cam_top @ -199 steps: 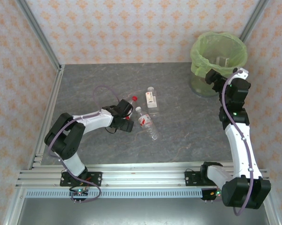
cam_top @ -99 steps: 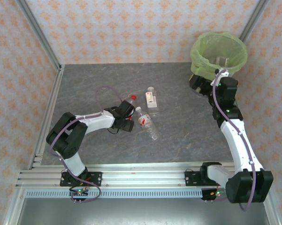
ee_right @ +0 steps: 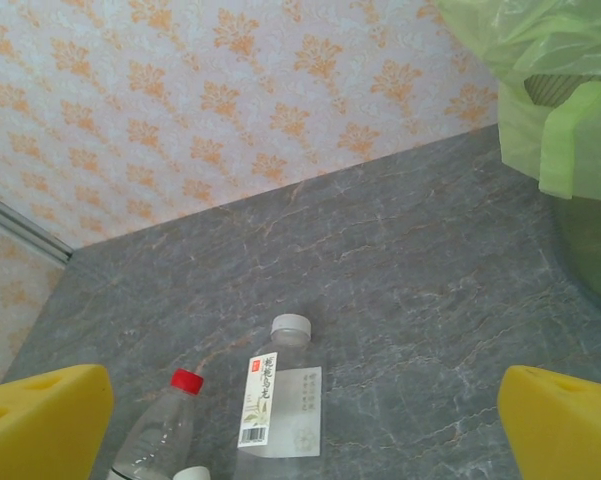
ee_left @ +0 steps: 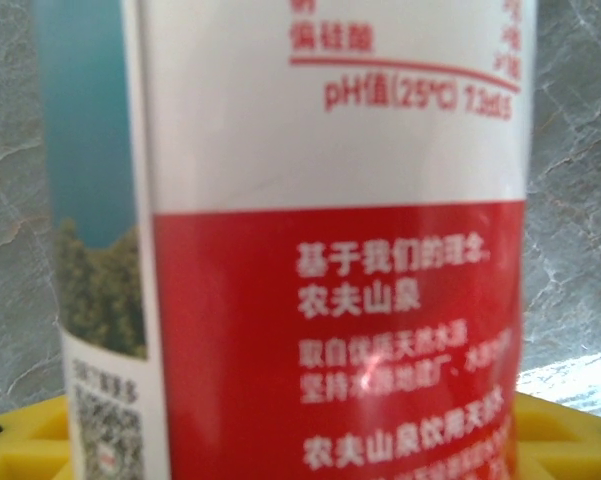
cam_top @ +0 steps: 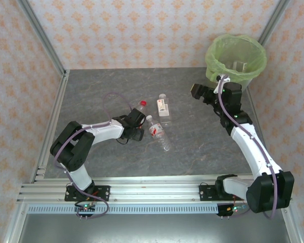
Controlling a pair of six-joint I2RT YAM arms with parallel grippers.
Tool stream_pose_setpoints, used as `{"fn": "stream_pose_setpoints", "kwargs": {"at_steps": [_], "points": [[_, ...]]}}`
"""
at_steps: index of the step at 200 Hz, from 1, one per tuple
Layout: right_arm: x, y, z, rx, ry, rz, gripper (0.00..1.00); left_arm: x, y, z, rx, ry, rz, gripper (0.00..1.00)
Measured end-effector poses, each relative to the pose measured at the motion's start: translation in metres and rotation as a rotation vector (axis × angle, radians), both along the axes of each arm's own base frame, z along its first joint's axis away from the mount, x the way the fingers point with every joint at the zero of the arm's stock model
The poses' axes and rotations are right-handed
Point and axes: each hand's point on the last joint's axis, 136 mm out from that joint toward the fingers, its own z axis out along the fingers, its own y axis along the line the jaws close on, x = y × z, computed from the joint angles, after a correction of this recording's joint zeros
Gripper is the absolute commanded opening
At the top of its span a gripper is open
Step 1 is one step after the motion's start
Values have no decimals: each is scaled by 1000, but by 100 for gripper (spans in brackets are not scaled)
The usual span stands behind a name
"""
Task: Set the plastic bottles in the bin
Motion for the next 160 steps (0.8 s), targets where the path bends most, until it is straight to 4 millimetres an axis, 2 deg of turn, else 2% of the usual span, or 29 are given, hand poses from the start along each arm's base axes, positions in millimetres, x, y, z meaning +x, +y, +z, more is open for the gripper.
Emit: {"fn": "stream_pose_setpoints", "kwargs": {"at_steps": [36, 64, 87, 123, 142, 160], "points": [[-1, -1, -10, 18, 21, -10, 99, -5, 4, 2, -4, -7, 0, 41], [-3, 3, -12, 27, 30, 7, 99, -10, 7, 11, -14, -22, 0, 38], [-4, 5, -19, 62, 45, 11, 99, -8, 5, 31, -42, -66, 0, 36], [2, 8, -45, 203, 120, -39, 99, -6, 2, 66, -107, -138, 5, 36], [9, 12, -59, 297, 177, -58, 99, -4, -6, 82, -161, -157, -3, 35], [11, 22, -63, 378, 212, -52, 99, -2, -18, 93, -223, -158, -13, 35]]}}
